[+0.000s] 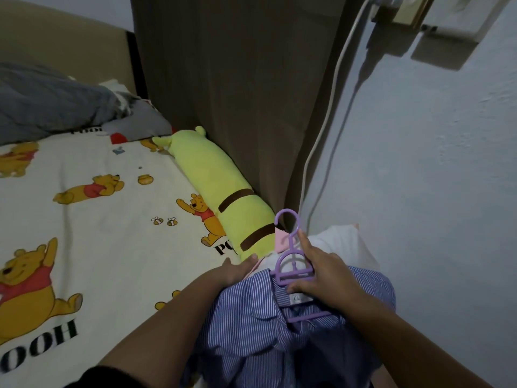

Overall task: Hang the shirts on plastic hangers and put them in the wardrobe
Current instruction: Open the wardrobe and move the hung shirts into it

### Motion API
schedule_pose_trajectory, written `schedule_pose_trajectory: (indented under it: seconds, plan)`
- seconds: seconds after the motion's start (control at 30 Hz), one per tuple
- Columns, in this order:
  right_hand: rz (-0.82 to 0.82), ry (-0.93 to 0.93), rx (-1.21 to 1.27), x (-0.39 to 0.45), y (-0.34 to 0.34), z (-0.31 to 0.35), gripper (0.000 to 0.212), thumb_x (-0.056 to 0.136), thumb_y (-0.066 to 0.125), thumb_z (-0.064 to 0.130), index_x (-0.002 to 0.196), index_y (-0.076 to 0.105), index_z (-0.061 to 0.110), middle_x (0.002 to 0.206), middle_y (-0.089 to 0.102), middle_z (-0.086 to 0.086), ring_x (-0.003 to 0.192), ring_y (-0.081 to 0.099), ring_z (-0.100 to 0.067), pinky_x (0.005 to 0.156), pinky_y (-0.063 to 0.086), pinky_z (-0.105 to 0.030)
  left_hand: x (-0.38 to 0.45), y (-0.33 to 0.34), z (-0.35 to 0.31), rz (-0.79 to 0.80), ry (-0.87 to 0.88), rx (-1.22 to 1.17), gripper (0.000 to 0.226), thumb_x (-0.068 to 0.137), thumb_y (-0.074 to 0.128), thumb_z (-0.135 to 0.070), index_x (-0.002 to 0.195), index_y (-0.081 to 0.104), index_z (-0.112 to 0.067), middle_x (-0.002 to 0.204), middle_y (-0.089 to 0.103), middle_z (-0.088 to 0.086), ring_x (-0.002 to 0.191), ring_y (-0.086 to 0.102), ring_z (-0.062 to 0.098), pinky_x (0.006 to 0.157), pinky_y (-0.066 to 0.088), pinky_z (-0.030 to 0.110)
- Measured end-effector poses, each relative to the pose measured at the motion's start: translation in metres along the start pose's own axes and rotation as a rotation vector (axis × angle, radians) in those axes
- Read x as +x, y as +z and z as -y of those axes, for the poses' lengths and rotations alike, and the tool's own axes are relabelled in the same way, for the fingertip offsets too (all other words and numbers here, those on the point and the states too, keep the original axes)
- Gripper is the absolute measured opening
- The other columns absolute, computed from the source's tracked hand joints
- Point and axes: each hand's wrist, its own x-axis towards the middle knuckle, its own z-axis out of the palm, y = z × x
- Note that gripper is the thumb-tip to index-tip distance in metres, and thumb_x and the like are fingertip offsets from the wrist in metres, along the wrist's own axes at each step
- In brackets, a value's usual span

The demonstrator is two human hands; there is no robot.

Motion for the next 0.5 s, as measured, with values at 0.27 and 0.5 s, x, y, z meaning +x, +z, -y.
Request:
schedule_pose_trajectory:
  seconds: [0.27, 0.5]
  plan:
    - [-0.083, -0.037, -0.077, 0.006, -0.012, 0.011, 0.116, 0.062, 0.072, 0.065, 0.148, -0.002, 0.041, 0.120, 0.060, 0.007, 0.099, 0.056, -0.017, 0.088, 0.049, -0.036, -0.012, -0.013, -0.009, -0.153, 0.095, -0.086, 0.129, 0.056, 0.030, -0.100, 0.154, 0.011, -0.019, 0.159, 0.015, 0.013, 0.143, 0.025, 0.033, 0.112, 0.024, 0.044]
    - [-0.297, -0.053, -0.126, 0.010, -0.047, 0.030, 0.114, 0.067, 0.072, 0.060, 0.151, 0.003, 0.027, 0.115, 0.059, 0.001, 0.104, 0.051, -0.019, 0.095, 0.039, -0.033, -0.060, -0.051, -0.035, -0.371, 0.425, -0.144, 0.131, 0.037, 0.038, -0.102, 0.150, 0.018, -0.039, 0.152, 0.038, 0.002, 0.138, 0.036, 0.024, 0.114, 0.021, 0.053]
